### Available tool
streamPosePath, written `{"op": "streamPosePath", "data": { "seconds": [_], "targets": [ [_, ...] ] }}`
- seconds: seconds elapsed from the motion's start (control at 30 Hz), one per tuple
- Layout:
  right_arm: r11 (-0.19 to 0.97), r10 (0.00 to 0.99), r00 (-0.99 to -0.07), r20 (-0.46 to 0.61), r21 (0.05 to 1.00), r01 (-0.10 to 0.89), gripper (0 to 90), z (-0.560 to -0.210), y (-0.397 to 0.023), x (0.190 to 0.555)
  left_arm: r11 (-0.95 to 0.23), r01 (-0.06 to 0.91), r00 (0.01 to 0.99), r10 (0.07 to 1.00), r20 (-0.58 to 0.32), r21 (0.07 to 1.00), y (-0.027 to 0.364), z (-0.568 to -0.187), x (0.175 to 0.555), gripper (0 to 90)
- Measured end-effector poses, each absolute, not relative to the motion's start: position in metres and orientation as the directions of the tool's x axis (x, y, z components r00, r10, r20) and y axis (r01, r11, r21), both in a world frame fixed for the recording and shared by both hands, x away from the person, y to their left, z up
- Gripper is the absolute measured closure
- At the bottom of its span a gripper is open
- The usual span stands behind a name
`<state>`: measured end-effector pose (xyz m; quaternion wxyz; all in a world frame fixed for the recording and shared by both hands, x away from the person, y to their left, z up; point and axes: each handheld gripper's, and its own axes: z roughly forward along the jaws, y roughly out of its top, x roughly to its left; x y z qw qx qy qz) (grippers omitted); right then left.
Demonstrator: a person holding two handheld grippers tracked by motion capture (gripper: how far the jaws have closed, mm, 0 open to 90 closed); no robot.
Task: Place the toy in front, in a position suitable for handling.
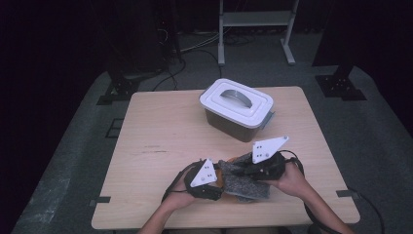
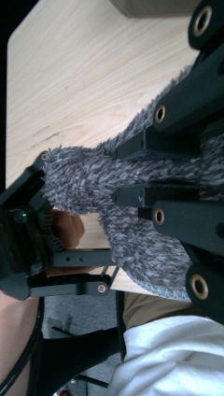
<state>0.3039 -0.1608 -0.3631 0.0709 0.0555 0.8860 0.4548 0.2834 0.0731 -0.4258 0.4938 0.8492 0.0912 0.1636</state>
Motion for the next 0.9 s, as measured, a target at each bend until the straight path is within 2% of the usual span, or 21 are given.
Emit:
{"op": "streamPosePath", "data": {
  "seconds": [0.23, 0.5, 0.7, 0.9],
  "targets": [
    [0.575, 0.202, -0.978, -0.059, 0.815, 0.069, 79.7, -0.364, -0.177, 0.308, -0.481, -0.005, 0.933, 0.313, 0.177, 0.877, 0.074, -0.424, 0.284, 34.8],
    [0.590, 0.166, -0.983, -0.080, 0.806, 0.034, 79.7, -0.362, -0.162, 0.303, -0.488, -0.013, 0.937, 0.299, 0.181, 0.873, 0.075, -0.426, 0.284, 35.5],
    [0.550, 0.261, -0.965, -0.024, 0.825, 0.129, 79.3, -0.365, -0.188, 0.316, -0.478, -0.005, 0.938, 0.303, 0.170, 0.878, 0.079, -0.428, 0.286, 35.5],
    [0.526, 0.268, -0.964, 0.006, 0.837, 0.152, 79.3, -0.372, -0.191, 0.313, -0.475, 0.034, 0.939, 0.315, 0.134, 0.880, 0.077, -0.427, 0.288, 27.3]
  ]
}}
